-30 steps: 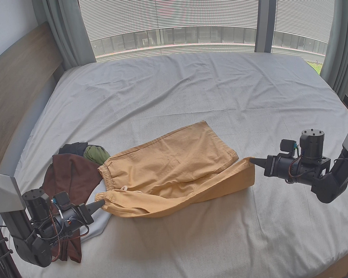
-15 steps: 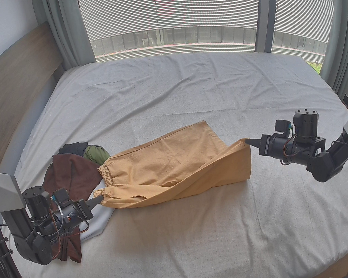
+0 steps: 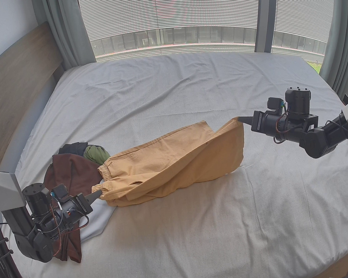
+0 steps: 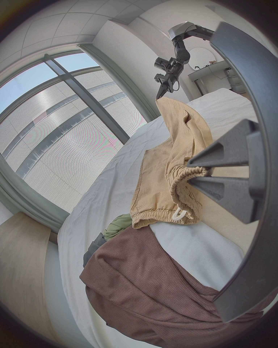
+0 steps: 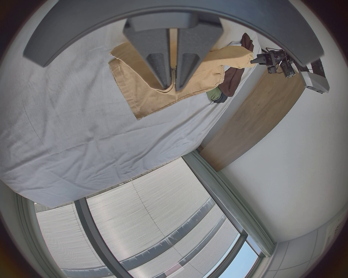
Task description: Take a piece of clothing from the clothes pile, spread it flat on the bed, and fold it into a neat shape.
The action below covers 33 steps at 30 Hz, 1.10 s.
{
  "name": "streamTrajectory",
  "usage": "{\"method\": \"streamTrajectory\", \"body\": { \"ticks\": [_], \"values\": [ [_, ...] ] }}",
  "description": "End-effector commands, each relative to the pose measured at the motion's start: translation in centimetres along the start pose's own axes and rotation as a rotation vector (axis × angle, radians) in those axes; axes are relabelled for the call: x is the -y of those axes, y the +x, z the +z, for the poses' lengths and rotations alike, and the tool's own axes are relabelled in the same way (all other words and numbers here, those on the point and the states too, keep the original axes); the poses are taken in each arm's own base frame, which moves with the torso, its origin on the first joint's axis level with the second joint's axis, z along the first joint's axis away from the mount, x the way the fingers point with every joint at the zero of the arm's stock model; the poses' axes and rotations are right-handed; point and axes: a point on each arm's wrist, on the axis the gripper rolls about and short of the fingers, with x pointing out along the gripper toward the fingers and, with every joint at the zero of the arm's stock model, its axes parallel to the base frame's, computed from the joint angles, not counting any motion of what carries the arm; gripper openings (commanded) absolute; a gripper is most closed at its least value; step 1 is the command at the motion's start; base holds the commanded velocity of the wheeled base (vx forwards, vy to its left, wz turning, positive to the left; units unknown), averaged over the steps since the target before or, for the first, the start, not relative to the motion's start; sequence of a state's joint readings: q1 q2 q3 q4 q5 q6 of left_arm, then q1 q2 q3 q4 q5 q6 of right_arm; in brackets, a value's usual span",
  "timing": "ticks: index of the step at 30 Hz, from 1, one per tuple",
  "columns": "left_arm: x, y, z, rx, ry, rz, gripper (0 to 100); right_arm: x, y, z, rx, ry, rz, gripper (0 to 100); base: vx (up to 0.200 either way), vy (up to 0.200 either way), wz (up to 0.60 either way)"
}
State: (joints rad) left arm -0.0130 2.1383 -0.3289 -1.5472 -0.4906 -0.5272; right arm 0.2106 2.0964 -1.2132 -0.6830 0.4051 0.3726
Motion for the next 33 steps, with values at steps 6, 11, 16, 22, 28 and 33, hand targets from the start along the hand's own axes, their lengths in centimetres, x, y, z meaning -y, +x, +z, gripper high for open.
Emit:
{"method": "streamTrajectory", "body": {
  "ticks": [6, 11, 16, 22, 28, 33],
  "values": [
    [0.3, 0.9, 0.9, 0.065, -0.048, 0.020, 0, 0.8, 2.8, 1.1, 0.009, -0.005, 0.005, 0, 0.000, 0.000, 0.00],
    [0.2, 1.2, 1.3, 0.093, -0.062, 0.037, 0, 1.4, 4.2, 1.2, 0.006, -0.003, 0.003, 0, 0.000, 0.000, 0.00],
    [0.1, 1.5, 1.4, 0.100, -0.070, 0.036, 0, 2.0, 5.7, 1.3, 0.013, -0.007, 0.008, 0, 0.000, 0.000, 0.00],
    [-0.2, 1.9, 1.4, 0.101, -0.073, 0.037, 0, 2.9, 7.4, 1.2, 0.021, -0.007, -0.009, 0, 0.000, 0.000, 0.00],
    [-0.6, 2.6, 1.7, 0.134, -0.105, 0.056, 0, 3.0, 9.0, 0.8, 0.041, -0.016, -0.009, 0, 0.000, 0.000, 0.00],
    [-1.0, 3.3, 1.6, 0.141, -0.113, 0.066, 0, 3.4, 10.6, 1.0, 0.096, -0.031, -0.016, 0, 0.000, 0.000, 0.00]
  ]
}}
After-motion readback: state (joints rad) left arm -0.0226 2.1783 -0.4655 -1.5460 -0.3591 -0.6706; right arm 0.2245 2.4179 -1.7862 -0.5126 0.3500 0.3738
